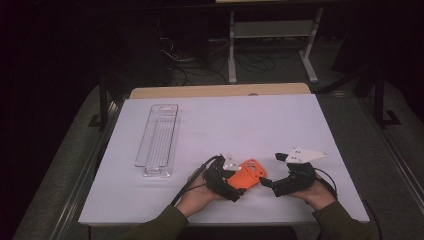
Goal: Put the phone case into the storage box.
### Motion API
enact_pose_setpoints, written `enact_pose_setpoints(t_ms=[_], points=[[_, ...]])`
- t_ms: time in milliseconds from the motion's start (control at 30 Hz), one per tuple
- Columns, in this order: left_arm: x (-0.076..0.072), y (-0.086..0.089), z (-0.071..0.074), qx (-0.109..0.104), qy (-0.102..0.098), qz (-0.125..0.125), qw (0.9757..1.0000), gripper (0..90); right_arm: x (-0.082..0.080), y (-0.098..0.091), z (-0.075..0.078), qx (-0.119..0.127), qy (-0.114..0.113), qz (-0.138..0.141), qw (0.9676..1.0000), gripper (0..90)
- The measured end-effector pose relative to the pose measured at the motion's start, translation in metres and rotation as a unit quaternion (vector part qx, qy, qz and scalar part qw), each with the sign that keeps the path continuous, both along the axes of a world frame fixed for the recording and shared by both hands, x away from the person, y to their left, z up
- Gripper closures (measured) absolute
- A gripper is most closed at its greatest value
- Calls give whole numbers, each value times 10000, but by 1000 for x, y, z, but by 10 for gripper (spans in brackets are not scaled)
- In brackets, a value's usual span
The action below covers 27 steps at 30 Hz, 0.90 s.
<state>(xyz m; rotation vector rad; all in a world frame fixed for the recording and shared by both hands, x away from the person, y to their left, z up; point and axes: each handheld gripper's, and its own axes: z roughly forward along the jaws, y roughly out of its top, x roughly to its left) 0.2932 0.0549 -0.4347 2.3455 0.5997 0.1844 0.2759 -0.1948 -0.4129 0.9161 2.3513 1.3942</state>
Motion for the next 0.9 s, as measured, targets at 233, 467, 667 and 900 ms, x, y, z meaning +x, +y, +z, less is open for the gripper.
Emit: enact_pose_setpoints(t_ms=[233, 467, 667, 900], points=[[8, 11, 14, -67, 37, -41, 10000, 163, 0, 0, 0, 7, 0, -5, 10000, 0], [18, 26, 28, -174, 8, -71, 9998, 163, 0, 0, 0, 44, 12, -39, 10000, 0], [28, 35, 41, -258, 7, -194, 9995, 163, 0, 0, 0, 37, -3, -26, 10000, 0], [41, 40, 55, -361, -6, -297, 9989, 163, 0, 0, 0, 29, 13, -38, 10000, 0]])
